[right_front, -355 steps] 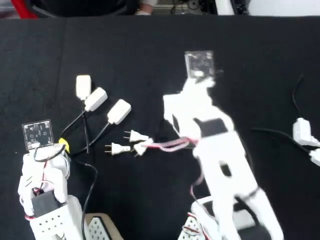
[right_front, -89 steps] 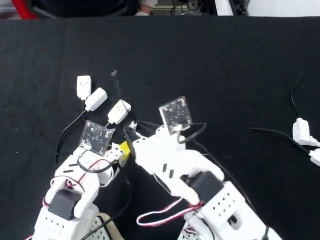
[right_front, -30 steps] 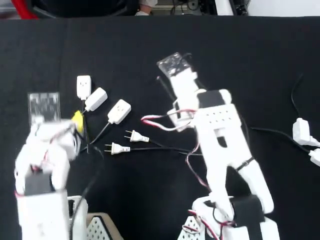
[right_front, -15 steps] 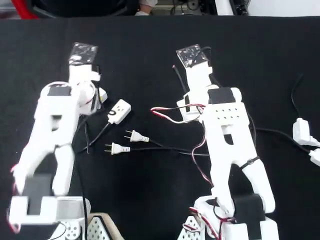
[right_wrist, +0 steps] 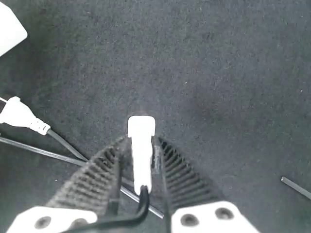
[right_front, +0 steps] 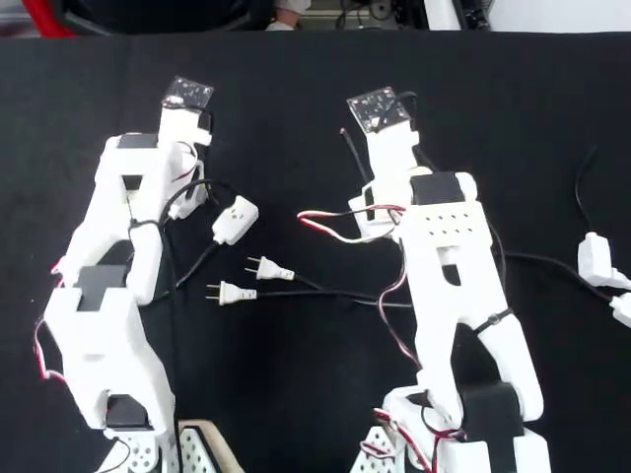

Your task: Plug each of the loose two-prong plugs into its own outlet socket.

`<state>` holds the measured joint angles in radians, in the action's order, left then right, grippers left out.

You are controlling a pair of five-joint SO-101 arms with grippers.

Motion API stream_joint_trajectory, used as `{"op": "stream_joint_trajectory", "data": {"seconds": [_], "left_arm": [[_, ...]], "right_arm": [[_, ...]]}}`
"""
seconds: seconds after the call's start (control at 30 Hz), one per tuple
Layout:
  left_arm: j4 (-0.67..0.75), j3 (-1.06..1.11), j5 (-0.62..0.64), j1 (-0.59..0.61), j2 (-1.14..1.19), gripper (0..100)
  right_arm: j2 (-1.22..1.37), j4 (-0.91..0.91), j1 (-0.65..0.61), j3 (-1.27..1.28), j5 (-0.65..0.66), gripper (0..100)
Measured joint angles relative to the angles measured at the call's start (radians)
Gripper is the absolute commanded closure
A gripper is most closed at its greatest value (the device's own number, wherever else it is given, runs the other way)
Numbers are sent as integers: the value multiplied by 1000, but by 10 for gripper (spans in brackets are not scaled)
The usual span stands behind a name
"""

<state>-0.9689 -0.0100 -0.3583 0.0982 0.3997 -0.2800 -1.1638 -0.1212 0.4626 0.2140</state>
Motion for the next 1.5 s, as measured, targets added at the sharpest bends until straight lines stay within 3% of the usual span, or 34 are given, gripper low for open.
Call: {"op": "stream_joint_trajectory", "data": {"seconds": [0.13, 0.27, 0.77, 0.93, 1.3, 1.5], "left_arm": [[-87, -15, -61, -3, 9, 836], [-193, -21, -97, -46, 2, 980], [-282, 44, -152, -97, -187, 971], [-282, 284, -265, -158, -459, 971], [-71, 1175, -552, -345, -1258, 971], [-38, 1387, -585, -414, -1514, 970]], "right_arm": [[0, 0, 0, 0, 0, 987], [0, 0, 0, 0, 0, 987], [0, 0, 0, 0, 0, 987], [0, 0, 0, 0, 0, 987], [0, 0, 38, 0, 0, 987], [0, 0, 38, 0, 0, 987]]}}
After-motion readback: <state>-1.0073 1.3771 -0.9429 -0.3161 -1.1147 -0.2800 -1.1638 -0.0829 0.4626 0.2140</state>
